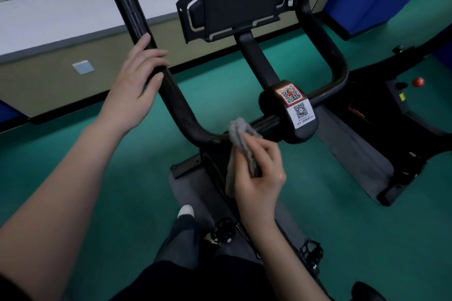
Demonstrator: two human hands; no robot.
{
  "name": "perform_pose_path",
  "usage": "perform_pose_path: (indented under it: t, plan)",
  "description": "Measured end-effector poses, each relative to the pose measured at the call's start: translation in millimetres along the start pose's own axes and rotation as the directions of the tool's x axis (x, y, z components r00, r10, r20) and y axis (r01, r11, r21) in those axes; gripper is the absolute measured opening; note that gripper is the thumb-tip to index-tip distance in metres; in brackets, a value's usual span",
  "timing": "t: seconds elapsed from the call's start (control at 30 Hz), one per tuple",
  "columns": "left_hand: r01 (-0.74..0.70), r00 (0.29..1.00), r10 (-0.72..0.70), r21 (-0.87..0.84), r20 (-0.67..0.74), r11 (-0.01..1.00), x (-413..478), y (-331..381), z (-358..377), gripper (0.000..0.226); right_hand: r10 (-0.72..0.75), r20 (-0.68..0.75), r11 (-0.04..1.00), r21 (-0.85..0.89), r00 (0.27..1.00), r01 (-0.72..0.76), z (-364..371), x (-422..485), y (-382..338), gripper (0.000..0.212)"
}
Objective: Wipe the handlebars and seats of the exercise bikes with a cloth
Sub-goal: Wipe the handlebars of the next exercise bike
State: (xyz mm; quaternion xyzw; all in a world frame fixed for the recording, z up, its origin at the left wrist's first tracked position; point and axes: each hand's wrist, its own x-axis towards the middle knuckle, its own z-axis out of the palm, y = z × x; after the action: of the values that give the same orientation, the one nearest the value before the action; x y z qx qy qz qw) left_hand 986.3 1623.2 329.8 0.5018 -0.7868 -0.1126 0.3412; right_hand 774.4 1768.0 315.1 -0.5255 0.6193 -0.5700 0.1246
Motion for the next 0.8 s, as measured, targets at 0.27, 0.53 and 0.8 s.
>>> perform_pose_path:
  t: [0.27, 0.53, 0.8]
  plan:
    - [-0.004, 1.0, 0.004, -0.001, 0.011, 1.0, 0, 0, -2, 0.026, 0.146, -0.294, 0.988, -0.005, 0.944, -0.155, -14, 26, 14, 0.022]
    - [-0.037, 0.999, 0.036, 0.036, 0.037, 0.999, 1, -5, -8, 0.03, 0.102, -0.108, 0.995, 0.013, 0.989, -0.101, 17, -32, -3, 0.02]
    - [-0.09, 0.996, 0.09, 0.036, 0.022, 0.995, 2, -11, -8, 0.033, 0.382, -0.46, 0.919, 0.098, 0.802, -0.382, 21, 14, 12, 0.016]
